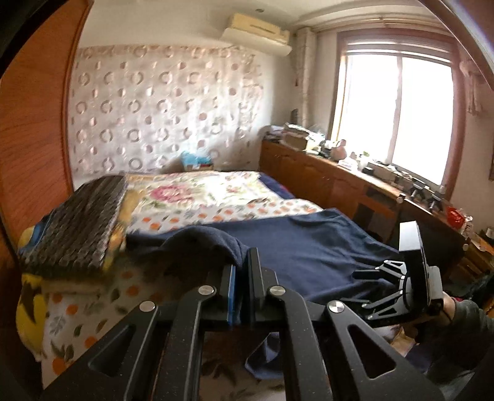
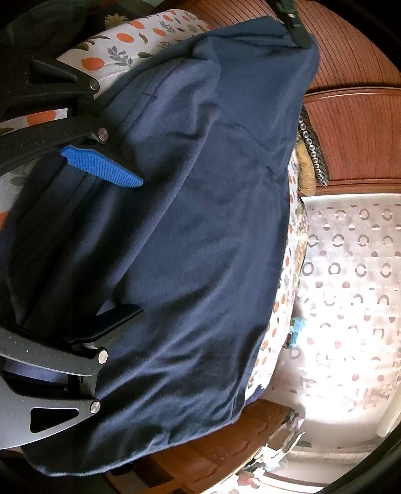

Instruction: Fold small clothes

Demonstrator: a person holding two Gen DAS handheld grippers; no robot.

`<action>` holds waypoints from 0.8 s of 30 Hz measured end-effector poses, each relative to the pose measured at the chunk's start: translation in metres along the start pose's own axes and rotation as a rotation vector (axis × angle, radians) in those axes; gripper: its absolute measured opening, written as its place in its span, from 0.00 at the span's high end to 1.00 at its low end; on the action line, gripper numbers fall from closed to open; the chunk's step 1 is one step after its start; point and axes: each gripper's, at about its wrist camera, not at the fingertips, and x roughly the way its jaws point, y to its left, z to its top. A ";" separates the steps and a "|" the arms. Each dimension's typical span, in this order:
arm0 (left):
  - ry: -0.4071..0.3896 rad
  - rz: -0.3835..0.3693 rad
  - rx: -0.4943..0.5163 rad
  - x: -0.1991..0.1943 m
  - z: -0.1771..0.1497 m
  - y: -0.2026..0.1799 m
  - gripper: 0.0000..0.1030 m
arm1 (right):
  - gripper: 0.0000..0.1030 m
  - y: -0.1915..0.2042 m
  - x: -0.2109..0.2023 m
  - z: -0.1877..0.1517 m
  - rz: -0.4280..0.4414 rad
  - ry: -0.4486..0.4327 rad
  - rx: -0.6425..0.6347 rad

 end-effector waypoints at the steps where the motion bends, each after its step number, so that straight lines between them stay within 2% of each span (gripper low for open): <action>1: -0.006 -0.007 0.006 0.001 0.003 -0.003 0.93 | 0.23 -0.004 -0.005 -0.001 -0.004 -0.011 0.009; 10: -0.042 -0.119 0.067 0.019 0.046 -0.044 0.93 | 0.23 -0.051 -0.062 -0.014 -0.071 -0.090 0.096; 19: -0.020 -0.227 0.176 0.045 0.069 -0.103 0.93 | 0.23 -0.075 -0.099 -0.030 -0.155 -0.140 0.164; 24: 0.023 -0.201 0.187 0.059 0.061 -0.122 0.92 | 0.23 -0.082 -0.107 -0.034 -0.154 -0.153 0.183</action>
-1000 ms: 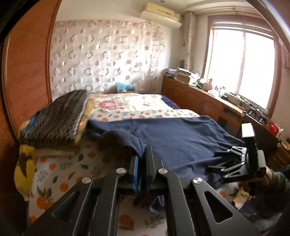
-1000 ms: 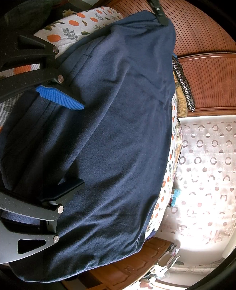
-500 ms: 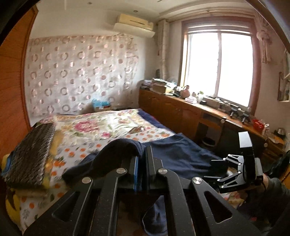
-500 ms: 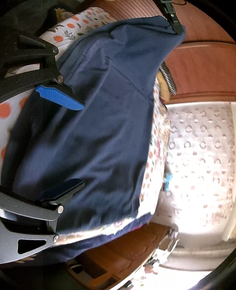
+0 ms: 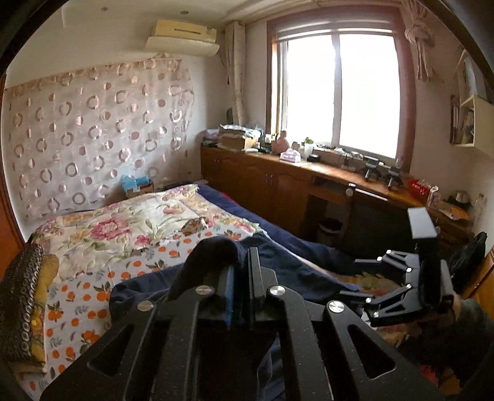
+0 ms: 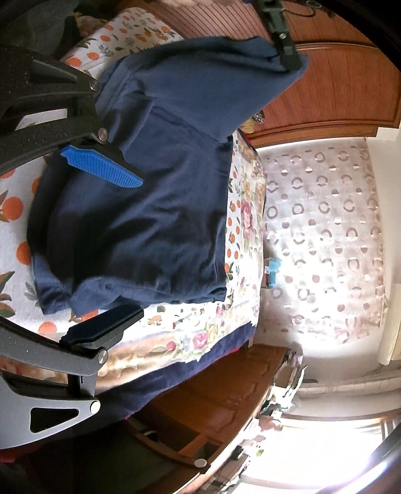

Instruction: Fold small clothes

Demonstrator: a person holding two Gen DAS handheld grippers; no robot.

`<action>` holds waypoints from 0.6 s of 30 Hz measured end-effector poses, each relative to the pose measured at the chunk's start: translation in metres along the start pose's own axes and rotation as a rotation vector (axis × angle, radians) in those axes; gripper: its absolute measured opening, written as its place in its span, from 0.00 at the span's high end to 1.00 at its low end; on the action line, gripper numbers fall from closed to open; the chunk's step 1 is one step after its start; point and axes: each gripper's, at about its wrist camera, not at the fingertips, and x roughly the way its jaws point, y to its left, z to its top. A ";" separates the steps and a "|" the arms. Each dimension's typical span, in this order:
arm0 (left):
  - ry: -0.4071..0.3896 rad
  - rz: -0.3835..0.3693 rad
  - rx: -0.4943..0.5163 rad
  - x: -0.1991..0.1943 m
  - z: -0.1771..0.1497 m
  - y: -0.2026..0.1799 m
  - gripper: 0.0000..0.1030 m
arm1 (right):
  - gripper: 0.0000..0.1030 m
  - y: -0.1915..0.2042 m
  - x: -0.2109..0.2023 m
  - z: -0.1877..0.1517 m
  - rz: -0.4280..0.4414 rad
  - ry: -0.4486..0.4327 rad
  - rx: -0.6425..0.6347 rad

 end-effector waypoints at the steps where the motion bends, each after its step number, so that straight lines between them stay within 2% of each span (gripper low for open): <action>1: 0.009 -0.003 -0.005 0.002 -0.003 0.000 0.87 | 0.23 0.001 -0.001 -0.001 0.001 0.001 -0.001; 2: 0.019 -0.018 -0.011 0.003 -0.007 0.000 0.83 | 0.23 0.002 0.000 -0.002 0.003 0.002 -0.003; 4: 0.039 -0.031 -0.023 0.002 -0.015 0.001 0.61 | 0.23 0.005 0.002 -0.003 0.004 0.007 -0.003; 8: 0.047 -0.007 -0.010 -0.003 -0.022 -0.001 0.55 | 0.23 0.006 0.006 0.000 0.021 0.014 -0.003; 12: 0.048 0.024 -0.023 -0.012 -0.032 0.008 0.34 | 0.23 0.017 0.011 0.004 0.047 0.022 -0.020; 13: 0.048 0.043 -0.031 -0.015 -0.037 0.011 0.32 | 0.23 0.021 0.013 0.005 0.058 0.024 -0.027; 18: 0.077 0.091 -0.063 -0.021 -0.059 0.027 0.31 | 0.23 0.039 0.026 0.011 0.114 0.035 -0.069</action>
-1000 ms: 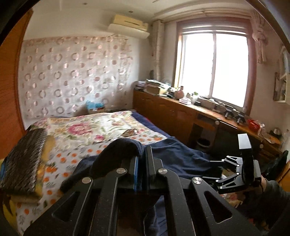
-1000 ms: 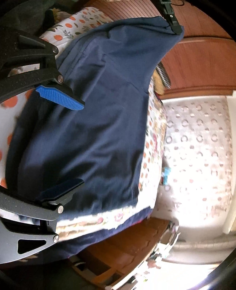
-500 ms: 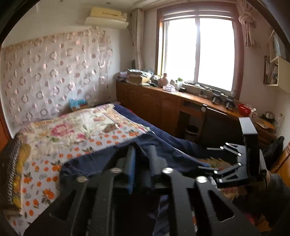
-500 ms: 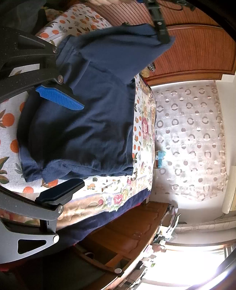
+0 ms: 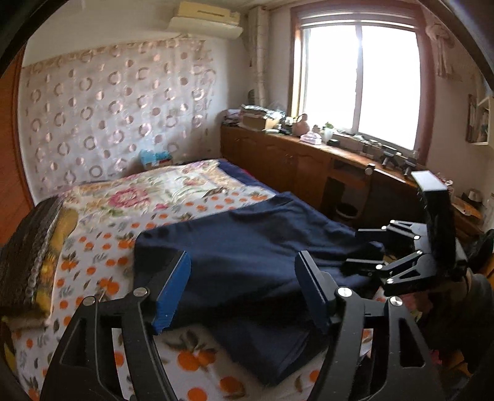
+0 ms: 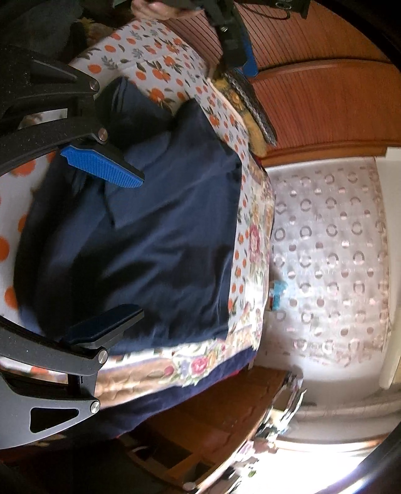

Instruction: Fold small clothes

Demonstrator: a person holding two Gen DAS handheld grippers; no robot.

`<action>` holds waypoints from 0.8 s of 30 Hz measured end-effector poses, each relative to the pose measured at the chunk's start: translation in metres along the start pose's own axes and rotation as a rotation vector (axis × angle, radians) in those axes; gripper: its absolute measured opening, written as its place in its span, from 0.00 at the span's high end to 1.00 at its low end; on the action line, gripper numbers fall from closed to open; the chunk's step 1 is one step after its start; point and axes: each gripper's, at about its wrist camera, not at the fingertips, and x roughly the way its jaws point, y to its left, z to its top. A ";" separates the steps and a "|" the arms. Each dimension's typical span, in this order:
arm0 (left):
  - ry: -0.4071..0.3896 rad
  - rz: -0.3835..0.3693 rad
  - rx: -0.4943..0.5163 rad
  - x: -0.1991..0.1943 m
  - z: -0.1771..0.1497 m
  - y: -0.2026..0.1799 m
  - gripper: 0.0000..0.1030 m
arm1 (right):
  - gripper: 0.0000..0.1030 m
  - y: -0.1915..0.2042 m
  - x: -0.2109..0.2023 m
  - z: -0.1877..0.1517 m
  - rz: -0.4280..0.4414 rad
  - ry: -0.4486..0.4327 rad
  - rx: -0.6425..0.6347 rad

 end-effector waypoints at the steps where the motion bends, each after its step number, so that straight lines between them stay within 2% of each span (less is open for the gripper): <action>1: 0.005 0.012 -0.002 0.000 -0.003 0.003 0.31 | 0.23 0.005 0.002 0.001 0.015 0.002 -0.010; 5: 0.025 0.051 -0.010 -0.002 -0.017 0.014 0.31 | 0.23 0.025 0.012 0.006 0.068 0.022 -0.067; 9: 0.036 0.067 -0.033 -0.005 -0.028 0.023 0.31 | 0.23 0.032 0.034 0.004 0.096 0.086 -0.112; 12: 0.043 0.076 -0.044 -0.004 -0.034 0.027 0.31 | 0.36 0.024 0.050 0.007 0.112 0.128 -0.107; 13: 0.044 0.077 -0.046 -0.003 -0.035 0.029 0.31 | 0.49 0.019 0.053 0.007 0.126 0.137 -0.102; 14: 0.046 0.079 -0.050 -0.003 -0.037 0.031 0.31 | 0.72 0.016 0.054 0.008 0.143 0.144 -0.098; 16: 0.044 0.078 -0.057 -0.004 -0.039 0.033 0.31 | 0.87 0.015 0.051 0.014 0.160 0.134 -0.104; 17: 0.042 0.078 -0.059 -0.004 -0.039 0.033 0.31 | 0.91 0.014 0.048 0.016 0.160 0.117 -0.112; 24: 0.031 0.056 -0.102 -0.008 -0.038 0.040 0.31 | 0.92 0.010 -0.002 0.046 0.155 -0.045 -0.119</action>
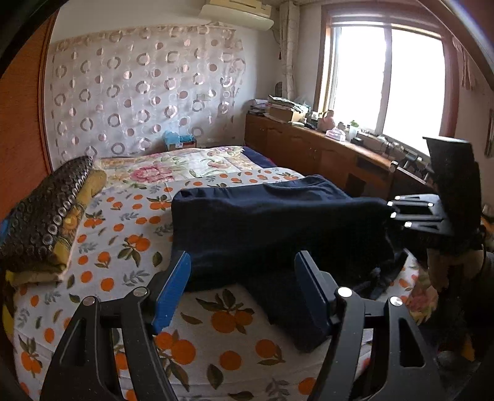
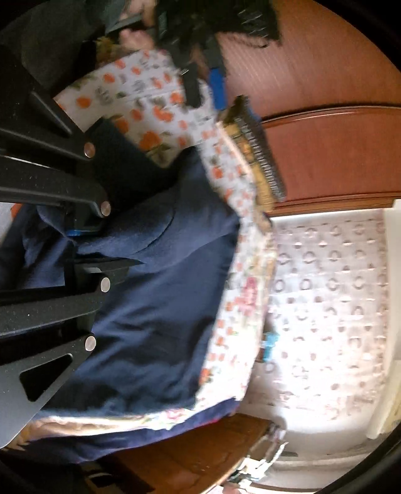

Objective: Fold small clothes
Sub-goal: 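Fold the held side across with the right gripper and open it, then grasp the folded shirt's edge again with the right gripper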

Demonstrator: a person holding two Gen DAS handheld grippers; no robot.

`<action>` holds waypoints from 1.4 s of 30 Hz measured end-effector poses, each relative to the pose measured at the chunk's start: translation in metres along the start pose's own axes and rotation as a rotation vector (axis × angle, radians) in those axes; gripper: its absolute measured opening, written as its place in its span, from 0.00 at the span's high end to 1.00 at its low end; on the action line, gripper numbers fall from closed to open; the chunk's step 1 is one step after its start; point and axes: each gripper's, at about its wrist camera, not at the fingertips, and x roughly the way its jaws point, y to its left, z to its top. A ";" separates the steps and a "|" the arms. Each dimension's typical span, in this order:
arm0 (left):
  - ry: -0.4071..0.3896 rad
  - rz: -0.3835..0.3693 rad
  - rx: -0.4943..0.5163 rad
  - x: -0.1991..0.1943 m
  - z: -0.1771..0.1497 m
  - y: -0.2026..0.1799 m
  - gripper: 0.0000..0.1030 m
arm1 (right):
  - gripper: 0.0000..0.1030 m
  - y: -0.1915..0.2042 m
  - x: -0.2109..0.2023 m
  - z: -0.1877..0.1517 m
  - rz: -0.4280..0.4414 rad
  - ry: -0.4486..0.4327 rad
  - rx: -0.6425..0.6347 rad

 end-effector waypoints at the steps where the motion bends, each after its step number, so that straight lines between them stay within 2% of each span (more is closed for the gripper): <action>1: -0.007 0.004 -0.002 -0.001 0.000 0.000 0.31 | 0.92 -0.001 -0.006 0.004 -0.004 -0.016 -0.002; 5: -0.017 0.008 0.000 -0.005 0.001 0.001 0.31 | 0.92 -0.011 -0.031 0.013 -0.036 -0.055 -0.004; 9: -0.021 0.010 0.005 -0.006 0.001 -0.001 0.31 | 0.92 -0.026 -0.040 0.007 -0.120 -0.044 0.013; 15: -0.023 0.015 0.023 -0.005 0.001 -0.006 0.31 | 0.92 -0.057 -0.028 -0.034 -0.198 0.102 0.120; 18: -0.021 0.021 0.028 -0.004 0.001 -0.007 0.31 | 0.91 -0.058 -0.018 -0.047 -0.220 0.148 0.125; 21: -0.021 0.021 0.028 -0.005 0.001 -0.007 0.31 | 0.78 -0.059 -0.016 -0.050 -0.253 0.164 0.136; 24: -0.018 0.023 0.028 -0.004 0.001 -0.008 0.31 | 0.61 -0.063 -0.020 -0.042 -0.262 0.149 0.149; 26: -0.018 0.025 0.030 -0.004 0.001 -0.008 0.31 | 0.42 -0.059 -0.023 -0.042 -0.282 0.135 0.143; 33: -0.015 0.033 0.029 -0.002 -0.001 -0.006 0.31 | 0.41 -0.040 -0.025 -0.034 -0.241 0.104 0.092; 38: -0.015 0.045 0.018 -0.003 -0.005 0.000 0.31 | 0.41 -0.018 -0.003 -0.017 -0.171 0.090 0.028; 42: -0.018 0.057 0.009 -0.006 -0.006 0.006 0.31 | 0.41 0.002 0.033 -0.003 -0.082 0.118 -0.014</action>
